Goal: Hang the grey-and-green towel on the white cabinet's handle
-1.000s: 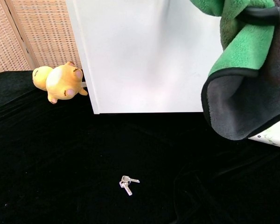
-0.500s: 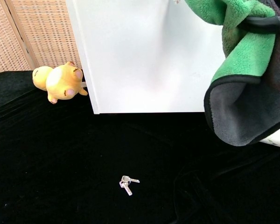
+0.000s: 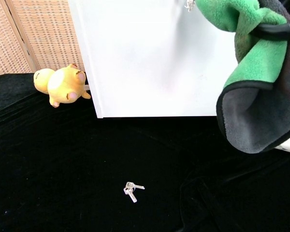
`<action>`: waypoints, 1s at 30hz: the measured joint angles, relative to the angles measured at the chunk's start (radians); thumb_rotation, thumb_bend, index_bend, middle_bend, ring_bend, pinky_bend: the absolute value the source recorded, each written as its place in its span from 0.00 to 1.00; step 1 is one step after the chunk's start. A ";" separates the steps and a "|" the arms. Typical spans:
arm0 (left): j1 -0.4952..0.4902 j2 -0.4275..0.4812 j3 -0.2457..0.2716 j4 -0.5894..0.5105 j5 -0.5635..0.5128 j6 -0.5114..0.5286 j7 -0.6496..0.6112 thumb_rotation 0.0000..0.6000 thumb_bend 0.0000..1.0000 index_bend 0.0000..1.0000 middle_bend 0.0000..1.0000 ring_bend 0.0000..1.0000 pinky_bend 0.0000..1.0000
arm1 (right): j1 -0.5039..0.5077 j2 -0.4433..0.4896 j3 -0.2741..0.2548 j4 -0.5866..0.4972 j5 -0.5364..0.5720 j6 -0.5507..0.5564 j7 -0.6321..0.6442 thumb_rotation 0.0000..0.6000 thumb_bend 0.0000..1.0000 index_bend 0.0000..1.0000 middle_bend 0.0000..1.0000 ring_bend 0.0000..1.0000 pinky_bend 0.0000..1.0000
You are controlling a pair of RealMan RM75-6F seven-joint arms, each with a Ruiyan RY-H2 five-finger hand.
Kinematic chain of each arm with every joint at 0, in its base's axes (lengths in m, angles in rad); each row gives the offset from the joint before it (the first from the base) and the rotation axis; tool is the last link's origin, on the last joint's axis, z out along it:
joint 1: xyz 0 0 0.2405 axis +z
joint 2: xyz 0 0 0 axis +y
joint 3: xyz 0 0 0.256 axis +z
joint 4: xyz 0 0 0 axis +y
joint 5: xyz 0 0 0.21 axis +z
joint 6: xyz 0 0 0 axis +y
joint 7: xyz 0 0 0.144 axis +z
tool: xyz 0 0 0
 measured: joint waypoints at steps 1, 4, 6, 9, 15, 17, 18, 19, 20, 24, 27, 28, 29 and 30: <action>0.000 -0.001 0.000 0.000 0.000 0.000 0.002 1.00 0.00 0.00 0.00 0.00 0.00 | 0.000 0.000 -0.002 0.001 0.002 -0.005 -0.003 1.00 0.75 0.76 0.99 0.97 0.96; 0.000 -0.002 0.000 -0.001 0.000 0.000 0.004 1.00 0.00 0.00 0.00 0.00 0.00 | 0.002 0.000 -0.008 0.003 0.019 -0.030 -0.024 1.00 0.75 0.76 0.99 0.97 0.96; 0.000 -0.001 0.000 -0.001 -0.001 0.001 0.004 1.00 0.00 0.00 0.00 0.00 0.00 | 0.004 0.001 -0.011 0.002 0.034 -0.048 -0.038 1.00 0.69 0.70 0.98 0.97 0.96; 0.000 -0.001 -0.001 -0.001 -0.002 0.000 0.003 1.00 0.00 0.00 0.00 0.00 0.00 | 0.007 0.002 -0.014 0.000 0.047 -0.065 -0.056 1.00 0.29 0.38 0.98 0.97 0.96; 0.000 0.001 0.000 -0.001 -0.001 -0.001 0.000 1.00 0.00 0.00 0.00 0.00 0.00 | 0.006 0.012 -0.024 0.011 0.030 -0.069 -0.122 1.00 0.00 0.00 0.94 0.96 0.96; 0.000 0.003 0.002 -0.002 0.002 0.000 -0.004 1.00 0.00 0.00 0.00 0.00 0.00 | 0.000 0.018 -0.028 0.012 0.025 -0.062 -0.175 1.00 0.00 0.00 0.94 0.96 0.96; 0.001 0.005 0.002 -0.002 0.004 0.002 -0.007 1.00 0.00 0.00 0.00 0.00 0.00 | -0.005 0.021 -0.031 0.012 0.024 -0.058 -0.202 1.00 0.00 0.00 0.94 0.96 0.96; 0.002 0.006 0.003 -0.002 0.006 0.004 -0.008 1.00 0.00 0.00 0.00 0.00 0.00 | -0.010 0.025 -0.033 0.012 0.023 -0.052 -0.228 1.00 0.00 0.00 0.94 0.96 0.96; 0.002 0.006 0.003 -0.002 0.007 0.005 -0.010 1.00 0.00 0.00 0.00 0.00 0.00 | -0.017 0.031 -0.036 0.010 0.021 -0.044 -0.259 1.00 0.00 0.00 0.93 0.96 0.96; 0.006 0.010 0.004 -0.003 0.013 0.013 -0.018 1.00 0.00 0.00 0.00 0.00 0.00 | -0.053 0.059 -0.051 0.011 0.003 0.002 -0.306 1.00 0.00 0.00 0.91 0.93 0.94; 0.010 0.013 0.006 -0.005 0.021 0.023 -0.025 1.00 0.00 0.00 0.00 0.00 0.00 | -0.085 0.079 -0.065 0.027 -0.023 0.051 -0.317 1.00 0.00 0.00 0.84 0.87 0.86; 0.010 0.014 0.006 -0.005 0.023 0.025 -0.026 1.00 0.00 0.00 0.00 0.00 0.00 | -0.097 0.083 -0.069 0.036 -0.031 0.069 -0.321 1.00 0.00 0.00 0.81 0.83 0.82; 0.012 0.015 0.007 -0.006 0.026 0.028 -0.027 1.00 0.00 0.00 0.00 0.00 0.00 | -0.114 0.087 -0.075 0.052 -0.041 0.096 -0.326 1.00 0.00 0.00 0.73 0.76 0.72; 0.013 0.015 0.008 -0.006 0.030 0.032 -0.028 1.00 0.00 0.00 0.00 0.00 0.00 | -0.129 0.090 -0.080 0.067 -0.049 0.119 -0.330 1.00 0.00 0.00 0.61 0.63 0.58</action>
